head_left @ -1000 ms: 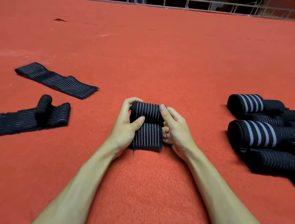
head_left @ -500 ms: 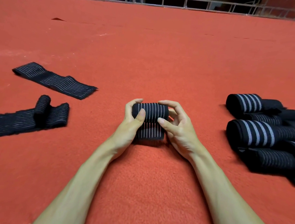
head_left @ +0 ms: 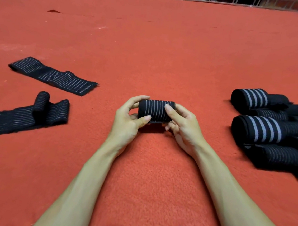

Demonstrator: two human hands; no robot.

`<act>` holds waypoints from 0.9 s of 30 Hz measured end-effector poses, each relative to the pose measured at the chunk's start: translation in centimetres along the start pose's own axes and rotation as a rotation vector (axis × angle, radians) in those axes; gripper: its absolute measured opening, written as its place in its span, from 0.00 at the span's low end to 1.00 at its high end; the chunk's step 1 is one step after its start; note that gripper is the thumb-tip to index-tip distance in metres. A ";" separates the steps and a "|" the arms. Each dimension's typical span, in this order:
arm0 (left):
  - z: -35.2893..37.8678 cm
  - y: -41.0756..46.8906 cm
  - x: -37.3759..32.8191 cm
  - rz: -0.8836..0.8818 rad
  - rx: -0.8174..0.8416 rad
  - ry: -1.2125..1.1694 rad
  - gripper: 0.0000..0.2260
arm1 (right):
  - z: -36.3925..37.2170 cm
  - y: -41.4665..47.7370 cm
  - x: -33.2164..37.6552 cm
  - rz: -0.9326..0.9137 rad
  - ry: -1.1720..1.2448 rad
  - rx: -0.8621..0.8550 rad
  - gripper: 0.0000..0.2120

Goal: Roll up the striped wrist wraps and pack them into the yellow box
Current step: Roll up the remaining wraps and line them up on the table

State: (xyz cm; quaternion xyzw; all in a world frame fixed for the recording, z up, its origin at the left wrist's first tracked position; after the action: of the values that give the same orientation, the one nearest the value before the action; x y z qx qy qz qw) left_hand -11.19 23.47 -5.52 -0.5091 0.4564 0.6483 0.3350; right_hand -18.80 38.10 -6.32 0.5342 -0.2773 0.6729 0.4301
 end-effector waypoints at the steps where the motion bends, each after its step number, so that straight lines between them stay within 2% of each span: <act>1: 0.0 0.0 0.0 -0.004 0.003 0.004 0.23 | 0.0 0.0 0.2 -0.007 0.026 -0.007 0.11; 5: 0.0 -0.1 0.2 -0.027 -0.018 0.000 0.20 | -0.4 0.0 -0.2 -0.031 0.075 -0.060 0.11; 11: 0.4 -1.1 -0.5 -0.077 -0.154 0.139 0.18 | -0.1 -0.3 0.5 0.017 -0.085 -0.108 0.07; 16: 1.9 -1.6 -2.8 -0.136 -0.158 0.190 0.14 | -1.1 -0.8 4.5 0.090 -0.364 -0.011 0.09; 22: 7.5 1.6 -5.1 -0.083 -0.096 0.295 0.13 | -7.2 0.1 13.2 0.119 -0.927 0.131 0.10; 27: 14.1 4.6 -3.6 -0.198 -0.054 0.197 0.10 | -15.2 0.2 16.5 -0.005 -1.091 -0.232 0.05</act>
State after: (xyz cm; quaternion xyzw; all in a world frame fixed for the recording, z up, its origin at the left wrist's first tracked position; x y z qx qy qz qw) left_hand -19.34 35.08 0.03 -0.6216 0.4170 0.5709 0.3373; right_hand -27.24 55.32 5.34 0.7547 -0.5309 0.2630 0.2818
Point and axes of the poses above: each hand's wrist, its own y-axis towards the middle knuckle, its own z-axis out of the palm, x = y × z, the point moved 1 cm from there along y, towards the middle knuckle, and after that the axes turned 2 degrees about -x, right-handed, at the moved point
